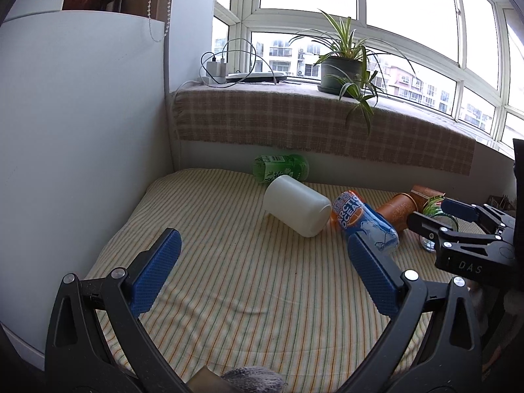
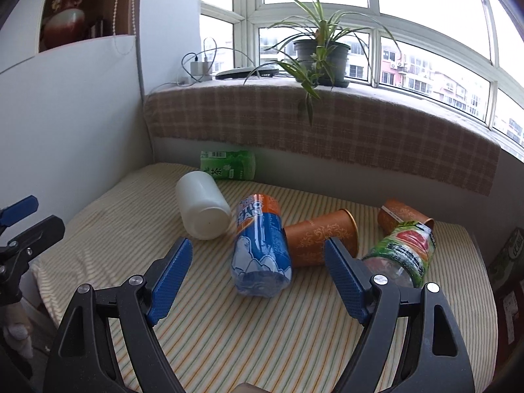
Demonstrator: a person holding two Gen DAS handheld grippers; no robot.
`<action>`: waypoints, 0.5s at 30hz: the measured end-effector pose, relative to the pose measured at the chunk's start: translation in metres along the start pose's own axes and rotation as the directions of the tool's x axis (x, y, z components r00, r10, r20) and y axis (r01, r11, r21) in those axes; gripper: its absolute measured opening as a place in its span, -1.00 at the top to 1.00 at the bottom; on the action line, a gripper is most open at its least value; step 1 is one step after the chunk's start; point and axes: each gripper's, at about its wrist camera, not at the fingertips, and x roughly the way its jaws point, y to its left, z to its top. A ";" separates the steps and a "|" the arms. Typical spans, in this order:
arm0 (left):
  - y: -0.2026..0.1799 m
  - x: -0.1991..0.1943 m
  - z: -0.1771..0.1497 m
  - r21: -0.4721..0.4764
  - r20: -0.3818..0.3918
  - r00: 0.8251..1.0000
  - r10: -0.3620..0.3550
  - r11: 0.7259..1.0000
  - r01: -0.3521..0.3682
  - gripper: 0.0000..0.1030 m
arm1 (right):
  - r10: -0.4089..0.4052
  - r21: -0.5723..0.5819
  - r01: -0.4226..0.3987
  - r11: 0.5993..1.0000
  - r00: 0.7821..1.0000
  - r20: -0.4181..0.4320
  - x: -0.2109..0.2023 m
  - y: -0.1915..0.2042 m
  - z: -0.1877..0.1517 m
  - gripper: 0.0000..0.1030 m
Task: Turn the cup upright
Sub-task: 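Reach the right gripper to the lying white cup and close on it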
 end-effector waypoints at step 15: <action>0.058 -0.009 -0.048 -0.115 -0.141 0.990 0.021 0.993 -0.038 -1.00 | 0.222 -0.106 -0.278 0.955 0.903 -0.368 0.135 0.051 0.068 -0.60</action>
